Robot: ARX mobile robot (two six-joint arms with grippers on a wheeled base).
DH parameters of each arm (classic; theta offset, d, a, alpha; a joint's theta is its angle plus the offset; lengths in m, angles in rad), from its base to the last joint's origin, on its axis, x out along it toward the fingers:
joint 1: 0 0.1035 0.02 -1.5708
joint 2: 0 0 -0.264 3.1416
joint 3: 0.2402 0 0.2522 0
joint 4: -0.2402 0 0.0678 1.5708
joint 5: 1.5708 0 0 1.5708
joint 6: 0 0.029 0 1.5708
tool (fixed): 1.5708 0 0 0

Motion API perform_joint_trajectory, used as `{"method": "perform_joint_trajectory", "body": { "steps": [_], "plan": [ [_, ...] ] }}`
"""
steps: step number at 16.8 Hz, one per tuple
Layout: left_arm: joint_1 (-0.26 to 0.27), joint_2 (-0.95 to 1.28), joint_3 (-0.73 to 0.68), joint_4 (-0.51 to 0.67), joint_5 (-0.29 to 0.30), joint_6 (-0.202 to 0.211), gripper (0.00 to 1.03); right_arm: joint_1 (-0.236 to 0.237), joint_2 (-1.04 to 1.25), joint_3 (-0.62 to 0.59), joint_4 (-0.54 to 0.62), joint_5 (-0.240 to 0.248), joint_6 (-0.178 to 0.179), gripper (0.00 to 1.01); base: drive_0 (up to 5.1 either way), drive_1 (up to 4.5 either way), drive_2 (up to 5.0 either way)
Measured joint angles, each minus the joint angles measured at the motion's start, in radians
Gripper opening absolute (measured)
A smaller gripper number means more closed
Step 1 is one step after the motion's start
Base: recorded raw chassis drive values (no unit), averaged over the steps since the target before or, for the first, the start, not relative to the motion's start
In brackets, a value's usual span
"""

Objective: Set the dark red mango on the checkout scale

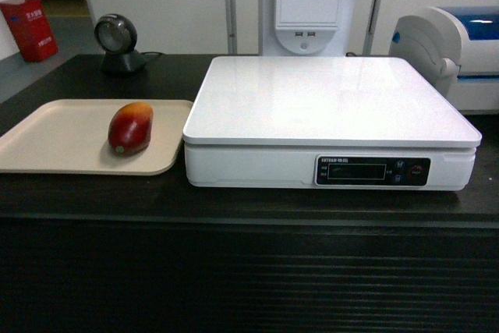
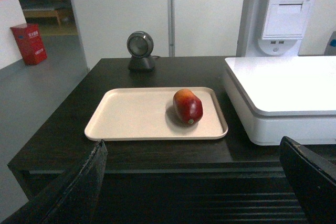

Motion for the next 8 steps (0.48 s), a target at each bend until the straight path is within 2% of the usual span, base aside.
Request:
{"method": "perform_joint_trajectory", "body": {
  "steps": [8],
  "plan": [
    [0.0, 0.0, 0.0, 0.0, 0.0, 0.0, 0.98, 0.0, 0.0, 0.0, 0.0, 0.0, 0.0, 0.98, 0.0, 0.0, 0.0]
  ]
}}
